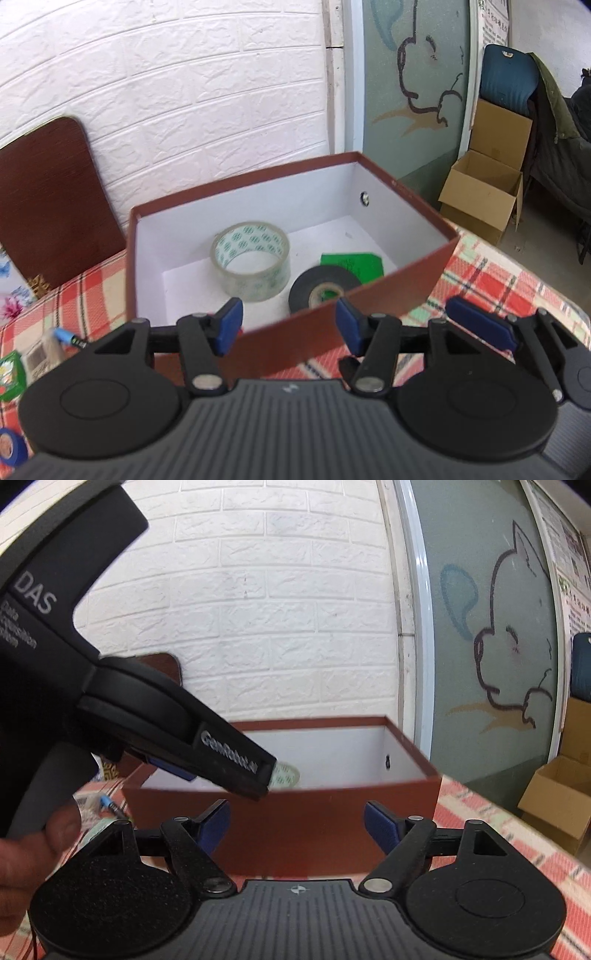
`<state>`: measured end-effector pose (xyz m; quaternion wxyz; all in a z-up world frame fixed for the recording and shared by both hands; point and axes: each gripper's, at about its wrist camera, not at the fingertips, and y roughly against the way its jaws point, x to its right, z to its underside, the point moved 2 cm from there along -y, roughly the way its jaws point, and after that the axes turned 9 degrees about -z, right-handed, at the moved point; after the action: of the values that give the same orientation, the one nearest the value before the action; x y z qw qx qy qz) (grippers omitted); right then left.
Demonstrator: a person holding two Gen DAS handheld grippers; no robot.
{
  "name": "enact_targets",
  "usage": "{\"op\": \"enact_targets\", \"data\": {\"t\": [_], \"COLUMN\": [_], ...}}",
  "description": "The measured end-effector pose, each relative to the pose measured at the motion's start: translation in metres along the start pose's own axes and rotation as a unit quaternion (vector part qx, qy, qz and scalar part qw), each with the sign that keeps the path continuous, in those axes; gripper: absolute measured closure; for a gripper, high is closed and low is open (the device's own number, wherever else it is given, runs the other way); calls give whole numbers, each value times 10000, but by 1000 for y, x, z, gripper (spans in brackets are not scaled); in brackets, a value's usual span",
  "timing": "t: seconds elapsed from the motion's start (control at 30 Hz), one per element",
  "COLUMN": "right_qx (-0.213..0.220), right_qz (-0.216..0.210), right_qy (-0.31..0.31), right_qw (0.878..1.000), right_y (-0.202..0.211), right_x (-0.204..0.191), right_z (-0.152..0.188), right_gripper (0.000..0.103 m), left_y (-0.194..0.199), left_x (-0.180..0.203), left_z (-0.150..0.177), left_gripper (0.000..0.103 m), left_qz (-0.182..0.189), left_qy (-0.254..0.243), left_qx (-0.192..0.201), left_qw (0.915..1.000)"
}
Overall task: Organize objects
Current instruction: 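Return the left gripper to the green-wrapped snack packet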
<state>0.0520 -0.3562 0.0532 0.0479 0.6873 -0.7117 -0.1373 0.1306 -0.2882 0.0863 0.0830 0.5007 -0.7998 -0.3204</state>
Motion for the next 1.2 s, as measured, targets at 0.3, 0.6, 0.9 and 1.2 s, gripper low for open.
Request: {"op": "enact_targets", "data": {"t": [0.3,0.6,0.9,1.2], "right_qx": [-1016,-1625,-1659,-1298], "right_qz": [-557,-1116,-1589,-1134], "right_qy": [-512,79,804,760], "right_qw": [9919,9803,9699,9821], "right_y": [-5,-15,-48,-144], "right_x": [-22,-85,-161,-207], "right_z": [41,64,63,45], "right_gripper": [24,25,25,28], "left_y": [4,18,58,61], "left_x": [-35,-148,-269,-269], "left_z": [71,184,259,264], "left_gripper": [43,40,21,17], "left_qz": [-492,-1575,-2723,-2420], "left_qy": [142,911,2304,2531], "left_qx": [-388,-855,-295,-39], "left_qw": [9979,9796,9338,9367]}}
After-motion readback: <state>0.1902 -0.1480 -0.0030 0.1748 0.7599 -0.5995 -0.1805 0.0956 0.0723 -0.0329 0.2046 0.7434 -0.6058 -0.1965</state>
